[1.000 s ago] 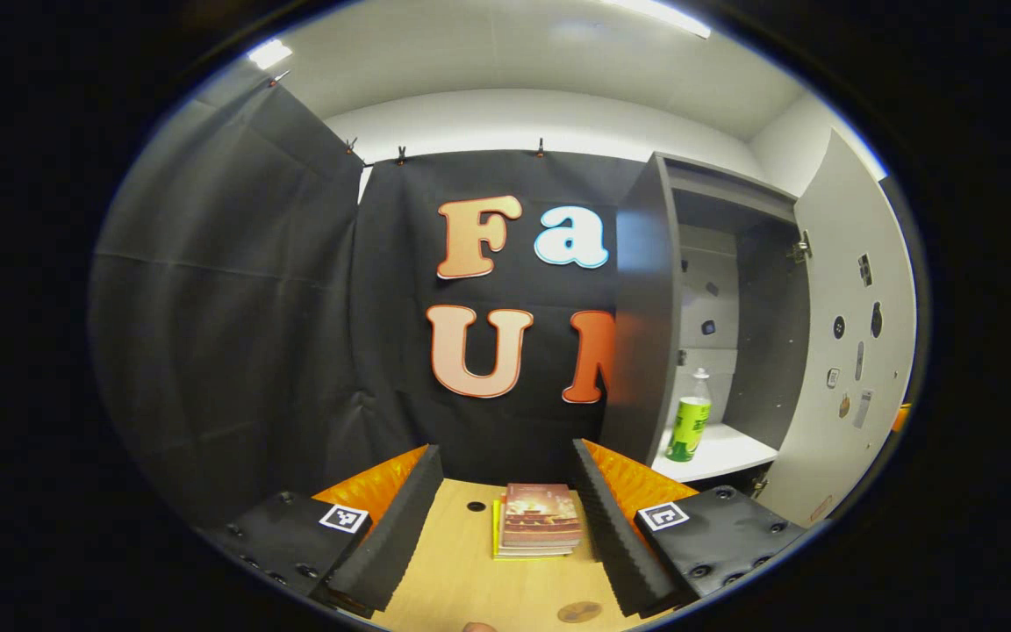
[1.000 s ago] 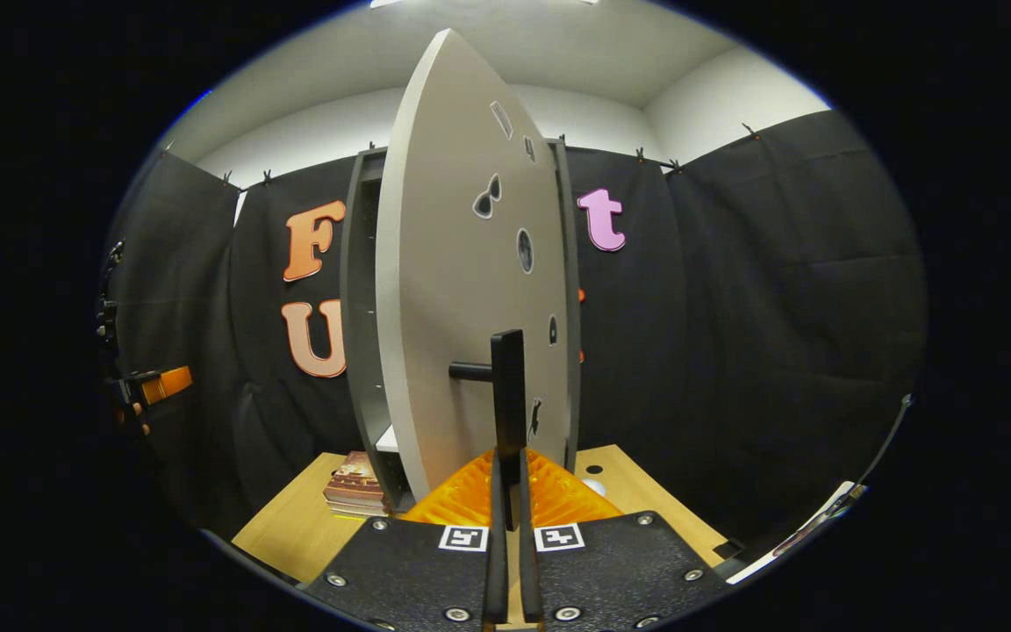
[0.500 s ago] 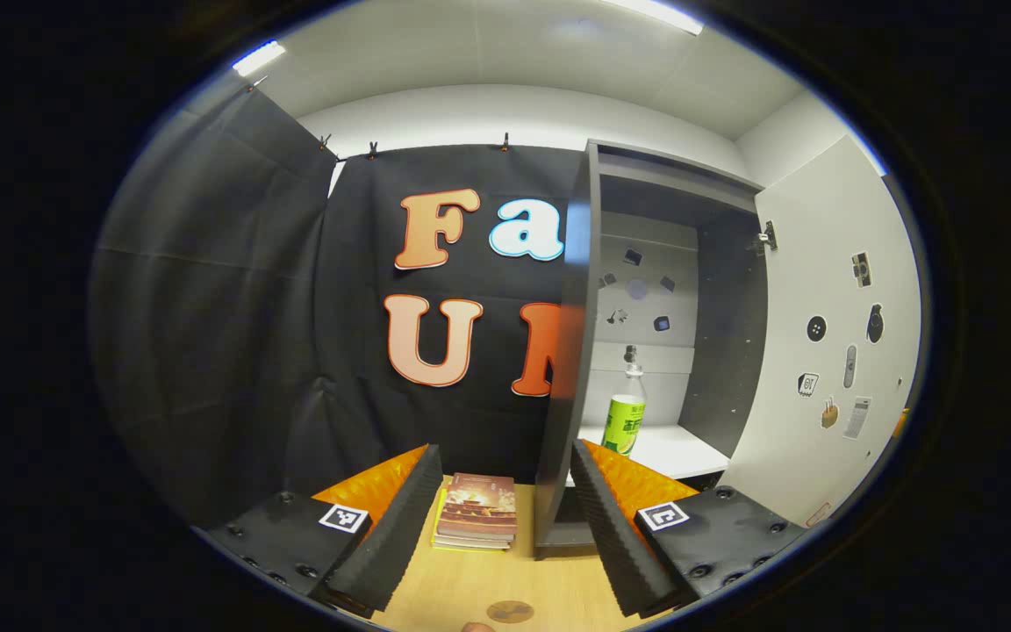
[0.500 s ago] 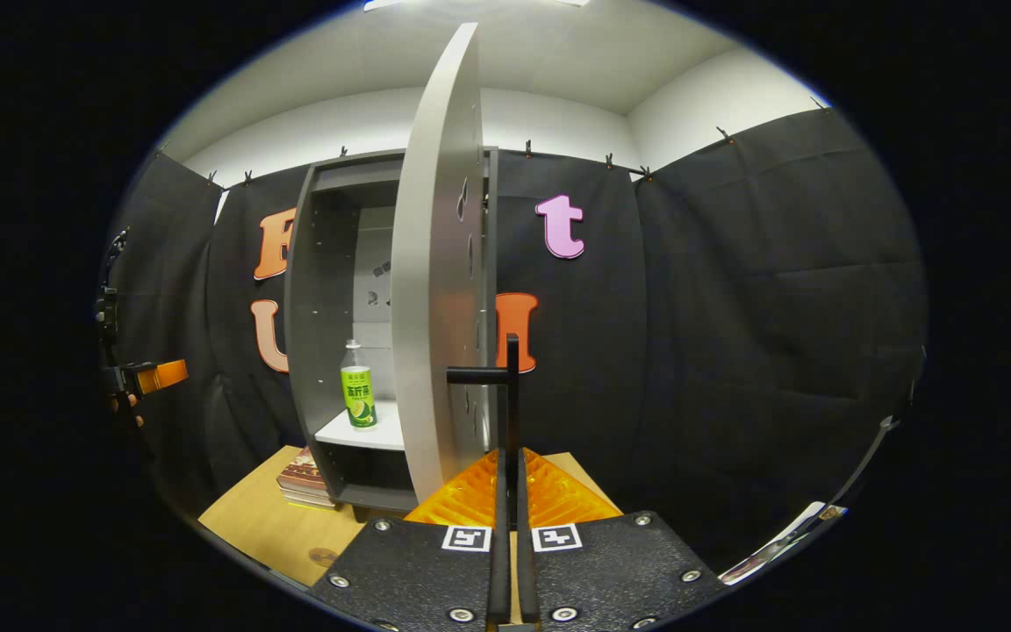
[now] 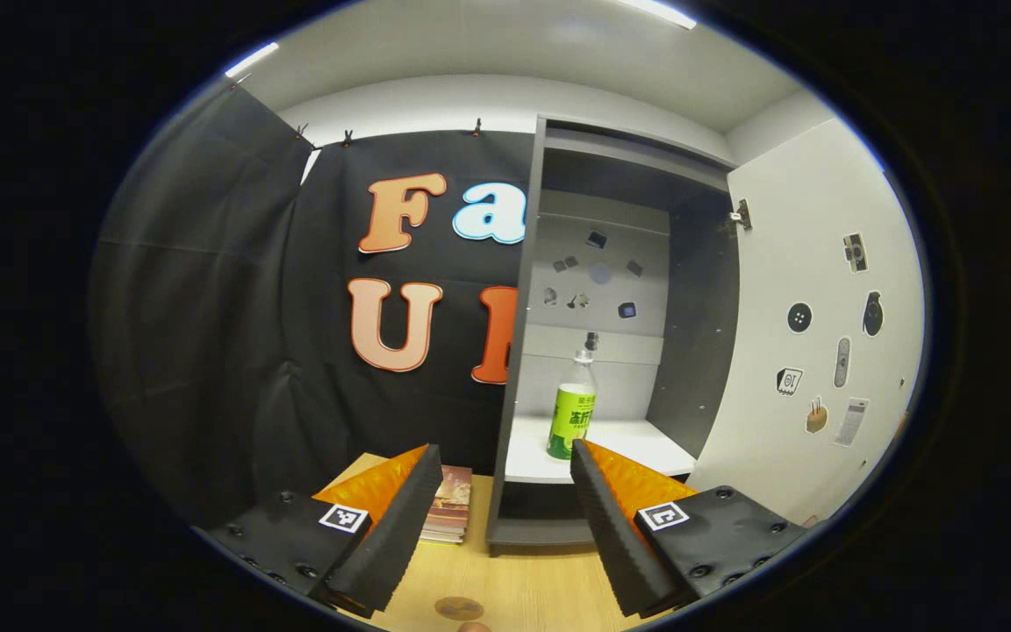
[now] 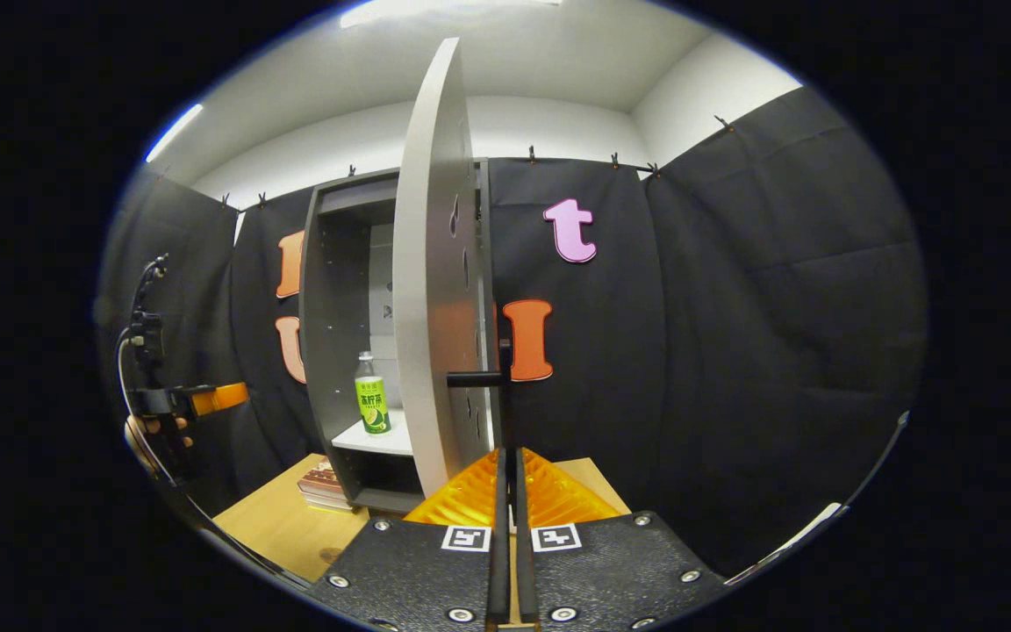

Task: Open the cabinet door with the right hand, grasp the bottle in the cabinet with the left hand and place it on the coaster, then close the cabinet door with the right hand.

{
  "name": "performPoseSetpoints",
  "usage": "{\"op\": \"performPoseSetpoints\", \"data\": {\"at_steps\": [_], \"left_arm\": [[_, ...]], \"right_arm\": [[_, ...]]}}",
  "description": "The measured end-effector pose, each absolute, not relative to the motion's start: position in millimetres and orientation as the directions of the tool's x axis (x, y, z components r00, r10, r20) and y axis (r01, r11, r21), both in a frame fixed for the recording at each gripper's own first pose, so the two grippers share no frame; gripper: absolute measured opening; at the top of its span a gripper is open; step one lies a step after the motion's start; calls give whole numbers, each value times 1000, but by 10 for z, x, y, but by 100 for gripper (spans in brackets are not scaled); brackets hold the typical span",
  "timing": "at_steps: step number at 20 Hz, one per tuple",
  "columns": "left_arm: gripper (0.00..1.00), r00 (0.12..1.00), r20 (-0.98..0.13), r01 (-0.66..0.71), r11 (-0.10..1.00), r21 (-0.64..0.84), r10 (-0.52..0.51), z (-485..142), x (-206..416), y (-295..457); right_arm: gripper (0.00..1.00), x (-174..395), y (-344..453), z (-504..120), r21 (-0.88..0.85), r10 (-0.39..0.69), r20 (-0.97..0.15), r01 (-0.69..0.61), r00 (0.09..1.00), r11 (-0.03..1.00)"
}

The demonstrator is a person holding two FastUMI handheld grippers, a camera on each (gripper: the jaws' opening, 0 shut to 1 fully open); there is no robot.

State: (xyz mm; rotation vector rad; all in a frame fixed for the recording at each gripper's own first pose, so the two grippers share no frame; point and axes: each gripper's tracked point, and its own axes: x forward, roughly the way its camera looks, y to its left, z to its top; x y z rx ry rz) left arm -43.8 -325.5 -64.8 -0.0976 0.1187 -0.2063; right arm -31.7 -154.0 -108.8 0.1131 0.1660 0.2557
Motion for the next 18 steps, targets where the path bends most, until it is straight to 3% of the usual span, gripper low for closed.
{"op": "performPoseSetpoints", "data": {"at_steps": [4, 8, 10, 12, 13, 17, 18], "left_arm": [[96, 963, -102, 238, 964, -117, -250, -689, -153, -3647], [96, 951, -121, 270, 955, -123, -284, -872, 195, -4003], [99, 947, -119, 285, 950, -124, -300, -894, 377, -4184], [96, 946, -112, 291, 950, -116, -303, -917, 602, -4302], [99, 947, -106, 293, 950, -109, -304, -918, 714, -4352], [99, 950, -103, 288, 955, -70, -294, -1009, 1138, -4509], [96, 951, -106, 286, 957, -50, -289, -1039, 1222, -4539]], "right_arm": [[7, -343, -1960, -922, 130, 169, -101, -156, 980, 979], [23, -296, -2236, -1014, 85, 78, -114, -68, 990, 994], [34, -258, -2322, -1105, 78, 56, -137, -46, 989, 996], [56, -201, -2433, -1181, 68, 29, -150, -19, 988, 997], [60, -185, -2494, -1215, 64, 12, -155, -3, 988, 998], [99, -144, -2663, -1362, 59, -41, -181, 52, 983, 997], [93, -86, -2713, -1396, 61, -51, -192, 64, 980, 996]]}}
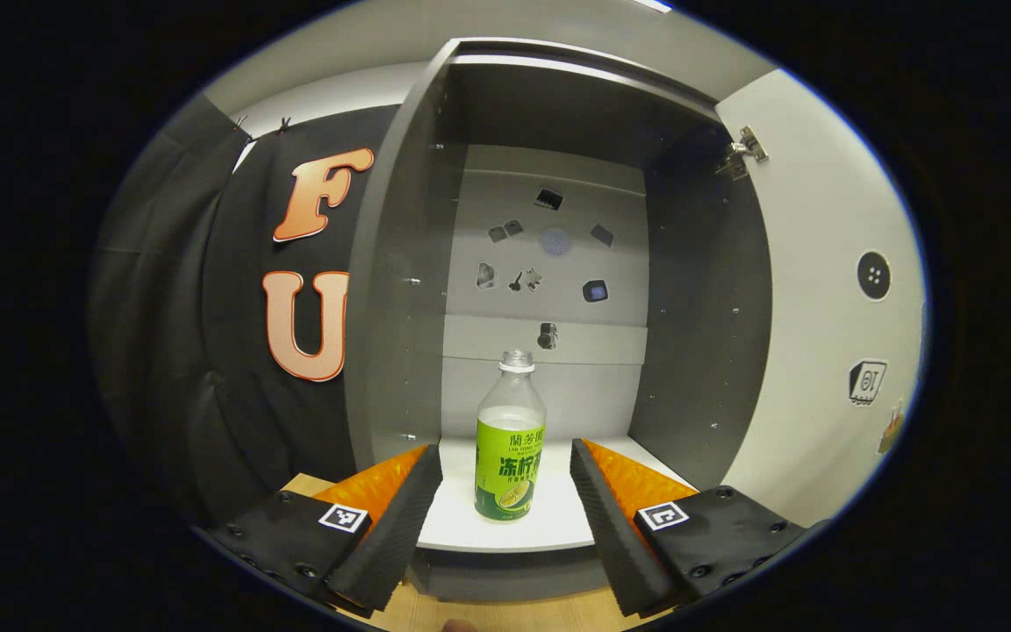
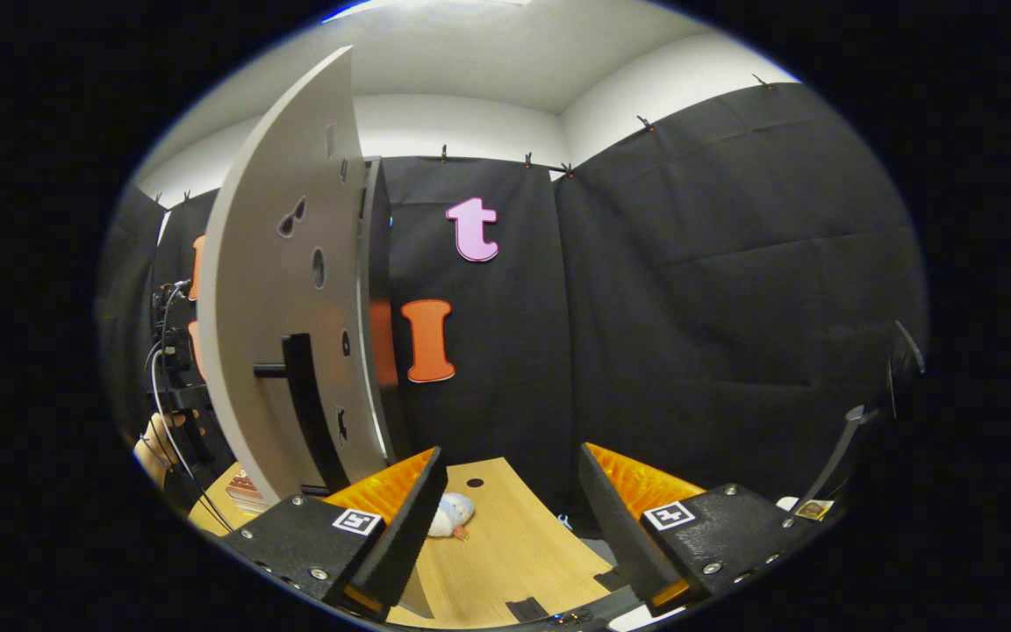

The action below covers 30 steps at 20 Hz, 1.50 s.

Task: Open the cabinet door with the right hand, grasp the bottle in the cabinet with the left hand and place it on the coaster, then close the cabinet door with the right hand.

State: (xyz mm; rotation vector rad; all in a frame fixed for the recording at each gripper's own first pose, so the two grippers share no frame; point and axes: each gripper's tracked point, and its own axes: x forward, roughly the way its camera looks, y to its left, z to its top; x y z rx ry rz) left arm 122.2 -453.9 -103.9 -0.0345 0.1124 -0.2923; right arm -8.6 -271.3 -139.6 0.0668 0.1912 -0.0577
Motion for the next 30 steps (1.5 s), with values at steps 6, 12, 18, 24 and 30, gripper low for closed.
{"op": "performPoseSetpoints", "data": {"at_steps": [6, 12, 18, 24, 30], "left_arm": [[94, 950, -127, 282, 959, -30, -284, -1233, 1733, -4725], [96, 946, -168, 271, 961, -61, -277, -1400, 2070, -4785], [82, 940, -177, 281, 956, -87, -292, -1387, 1976, -4768], [80, 934, -158, 309, 947, -87, -320, -1230, 1518, -4573], [80, 918, -171, 352, 934, -68, -358, -1191, 957, -4260]], "right_arm": [[93, 87, -2894, -1667, 85, -97, -246, 121, 964, 989], [93, 105, -2954, -1758, 96, -131, -281, 164, 951, 982], [93, 131, -2957, -1784, 95, -149, -295, 184, 944, 978], [93, 189, -2891, -1780, 111, -111, -293, 149, 950, 983], [93, 260, -2783, -1757, 112, -74, -277, 109, 958, 988]]}}
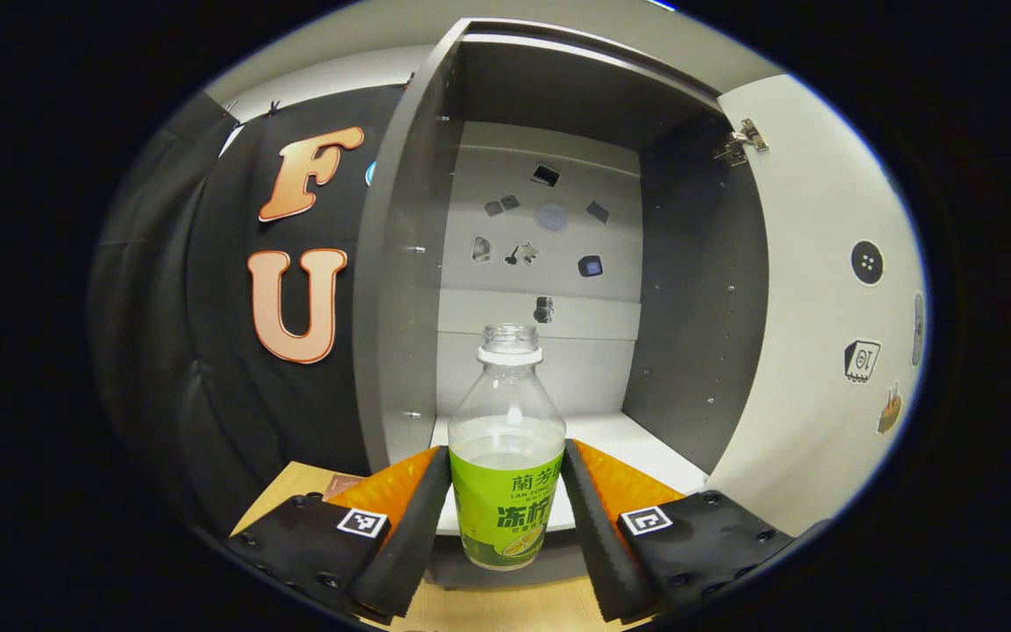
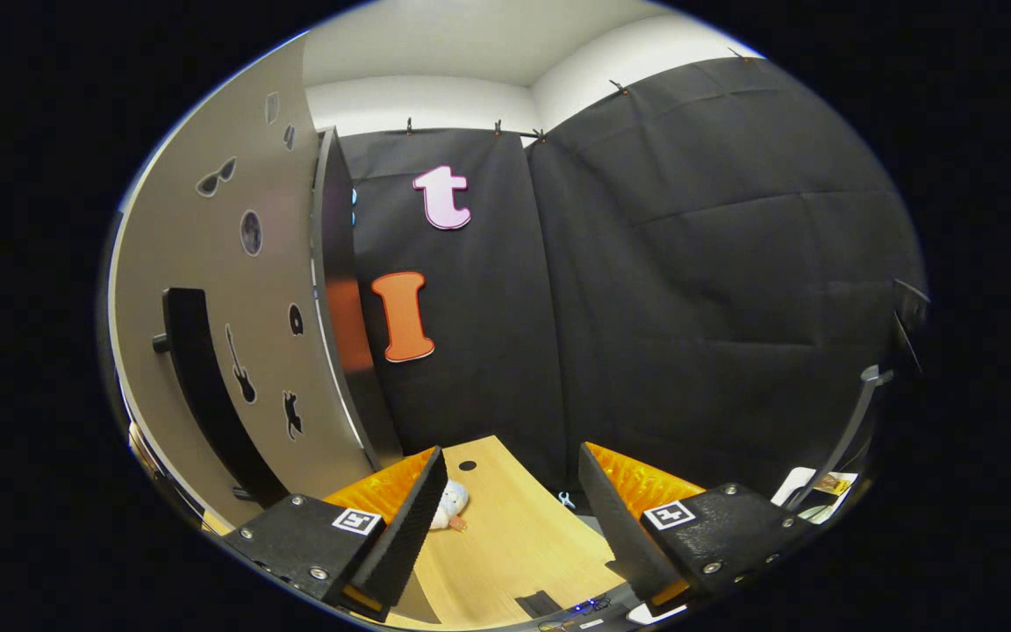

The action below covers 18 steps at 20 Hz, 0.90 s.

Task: Open the cabinet door with the right hand, grasp the bottle in the cabinet with the left hand and place it on the coaster, then close the cabinet door with the right hand.

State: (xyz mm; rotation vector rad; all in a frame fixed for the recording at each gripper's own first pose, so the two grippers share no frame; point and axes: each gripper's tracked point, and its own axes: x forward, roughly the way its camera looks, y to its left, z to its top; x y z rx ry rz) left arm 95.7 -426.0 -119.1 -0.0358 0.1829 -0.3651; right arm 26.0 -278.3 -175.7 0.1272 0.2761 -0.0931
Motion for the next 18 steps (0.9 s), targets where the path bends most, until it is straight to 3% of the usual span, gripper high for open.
{"op": "performPoseSetpoints", "data": {"at_steps": [9, 18], "left_arm": [[80, 940, -171, 306, 951, 45, -295, -1518, 196, -3522], [82, 935, -213, 282, 959, -37, -283, -2271, -307, -3084]], "right_arm": [[93, 204, -2570, -1738, 132, -31, -280, 70, 959, 989], [93, 138, -2447, -1717, 122, -15, -283, 52, 959, 991]]}}
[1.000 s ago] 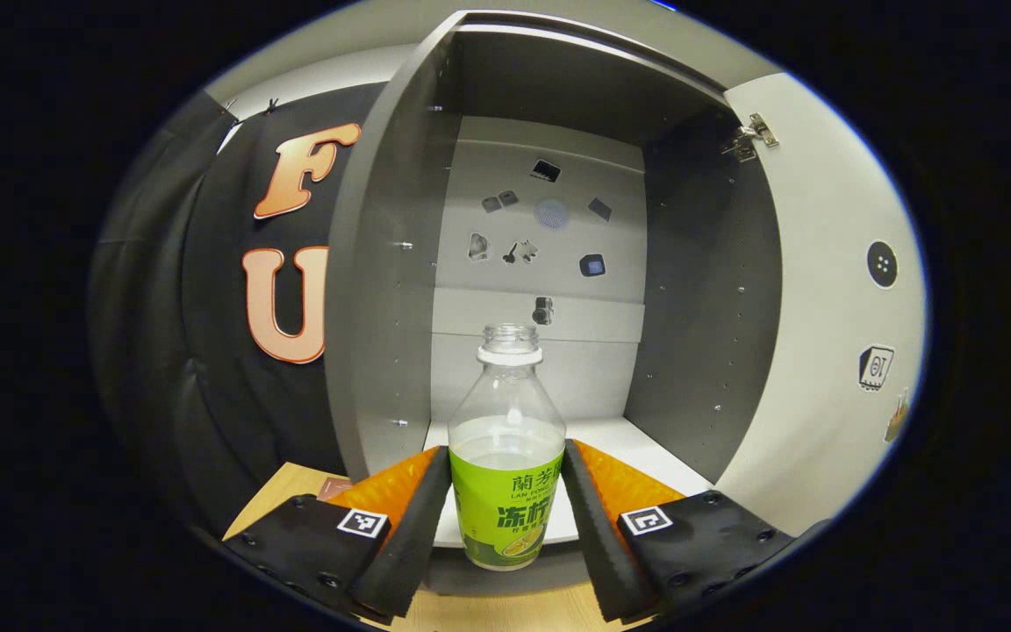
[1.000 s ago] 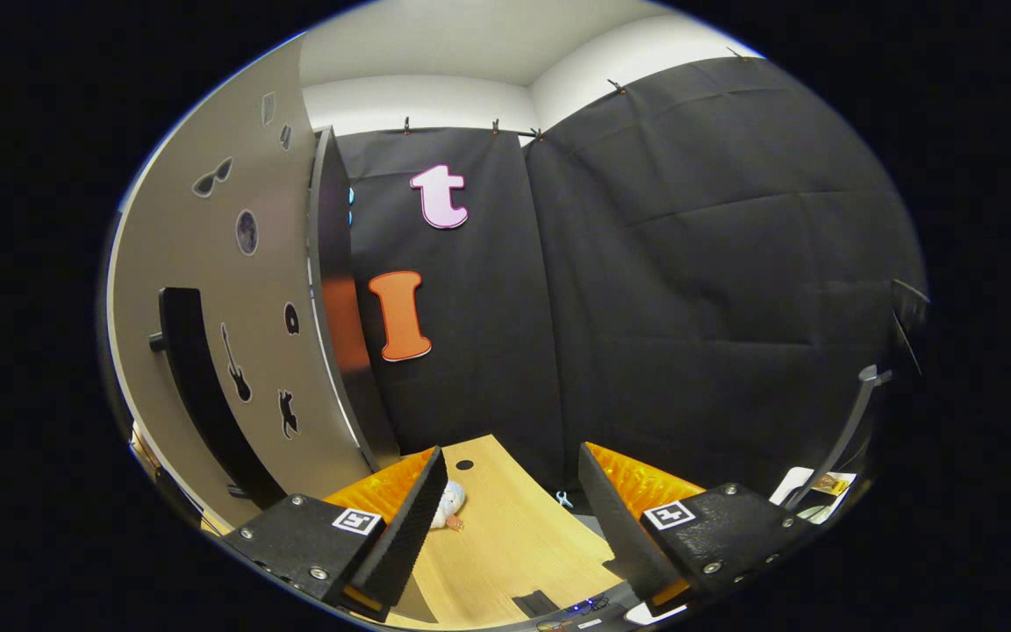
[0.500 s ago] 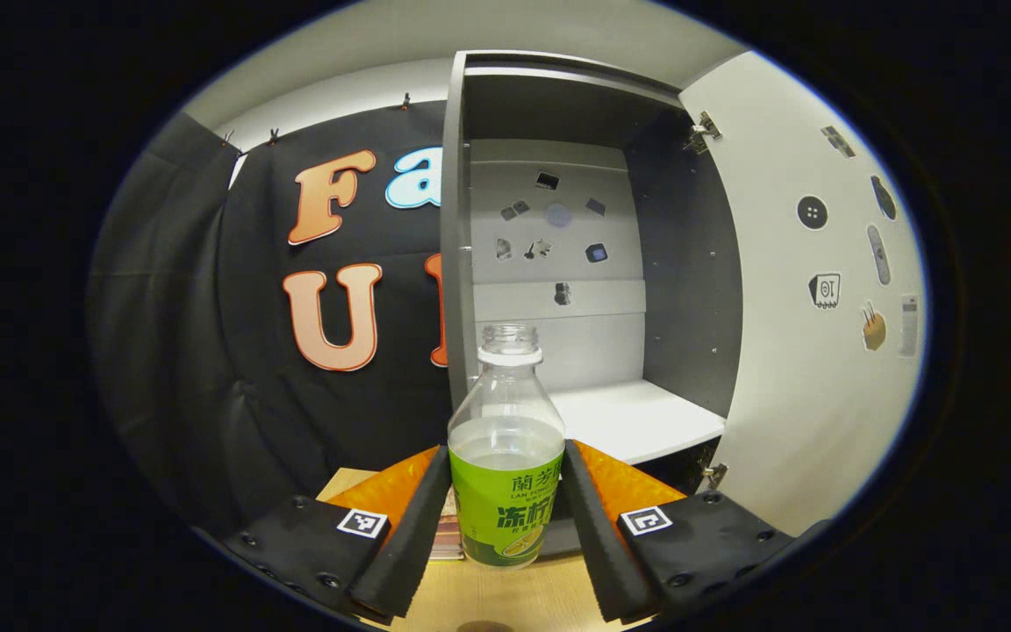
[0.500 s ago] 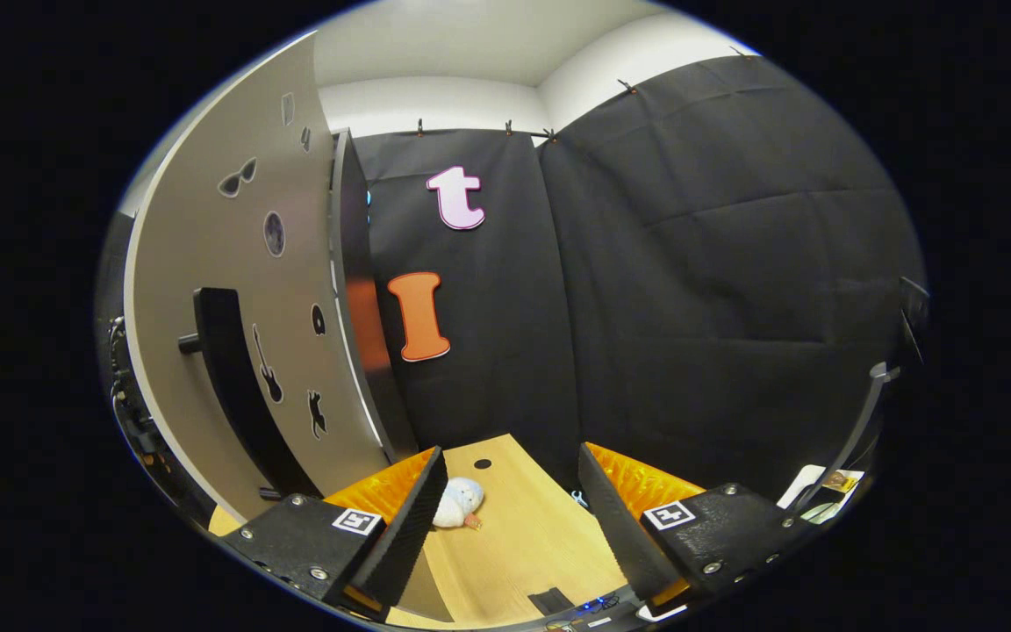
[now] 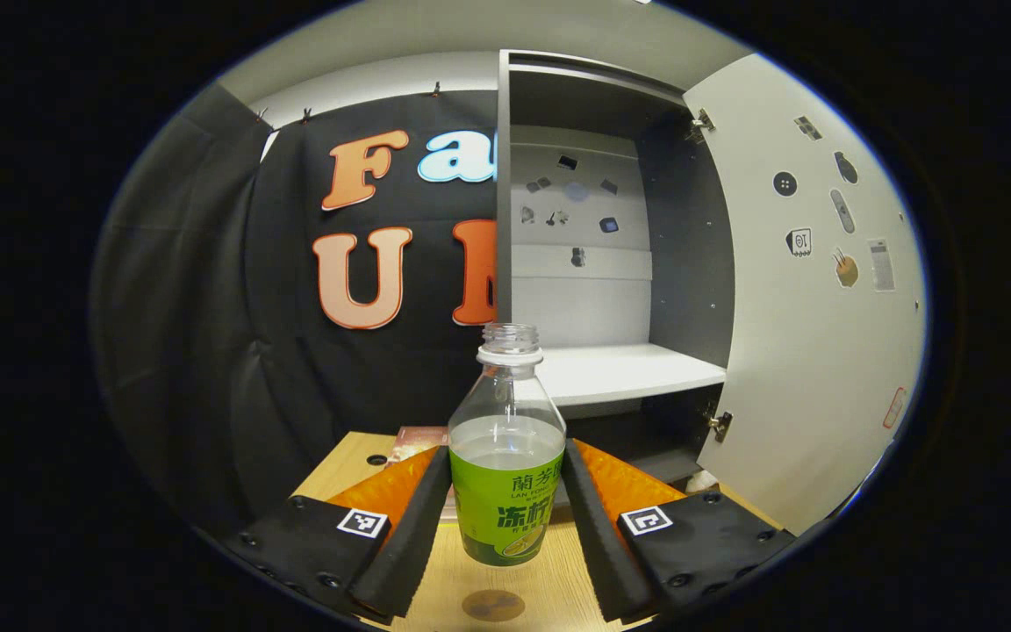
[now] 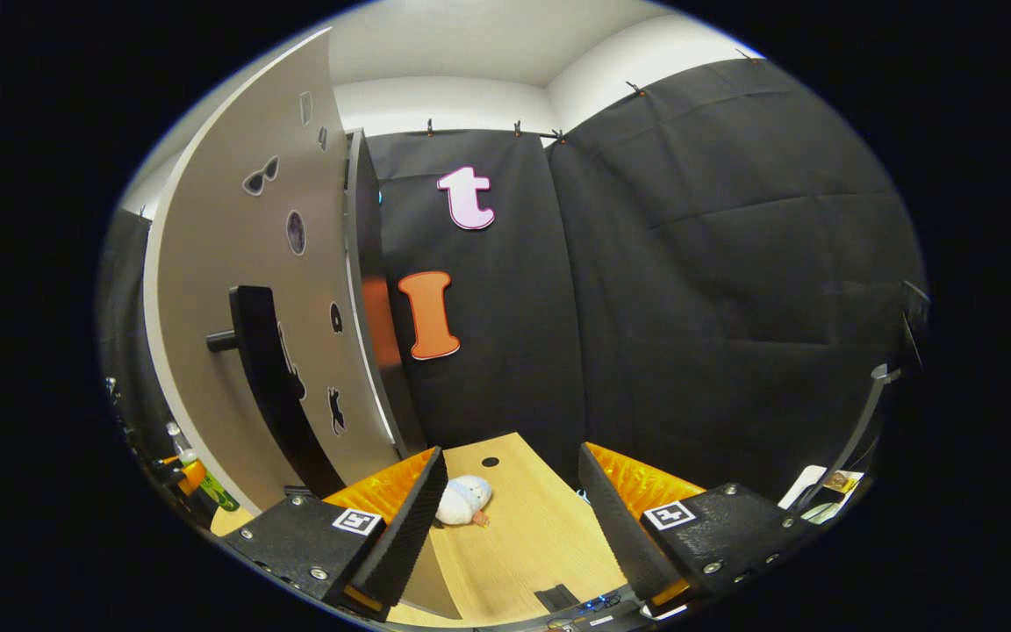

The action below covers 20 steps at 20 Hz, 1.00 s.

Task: Open the cabinet door with the right hand, grasp the bottle in the cabinet with the left hand and place it on the coaster, then close the cabinet door with the right hand.

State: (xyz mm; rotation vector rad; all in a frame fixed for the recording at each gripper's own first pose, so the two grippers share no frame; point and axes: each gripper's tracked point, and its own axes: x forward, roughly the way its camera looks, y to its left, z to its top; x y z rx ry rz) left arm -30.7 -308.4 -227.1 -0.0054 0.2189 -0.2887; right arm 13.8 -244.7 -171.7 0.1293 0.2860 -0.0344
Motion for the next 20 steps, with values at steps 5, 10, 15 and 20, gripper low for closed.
{"op": "performPoseSetpoints", "data": {"at_steps": [5, 10, 15, 20], "left_arm": [[82, 929, -263, 255, 965, -54, -260, -2838, -483, -2892], [82, 920, -304, 245, 968, -49, -248, -3352, -562, -2821], [82, 898, -360, 247, 967, -62, -252, -3906, -624, -2791], [82, 898, -372, 233, 971, -50, -235, -4200, -591, -2778]], "right_arm": [[93, 102, -2383, -1737, 99, -17, -300, 49, 954, 994], [93, 67, -2287, -1708, 82, -14, -301, 40, 953, 996], [93, 72, -2258, -1788, 121, -5, -333, 48, 943, 992], [93, 71, -2302, -1790, 100, -32, -341, 70, 939, 992]]}}
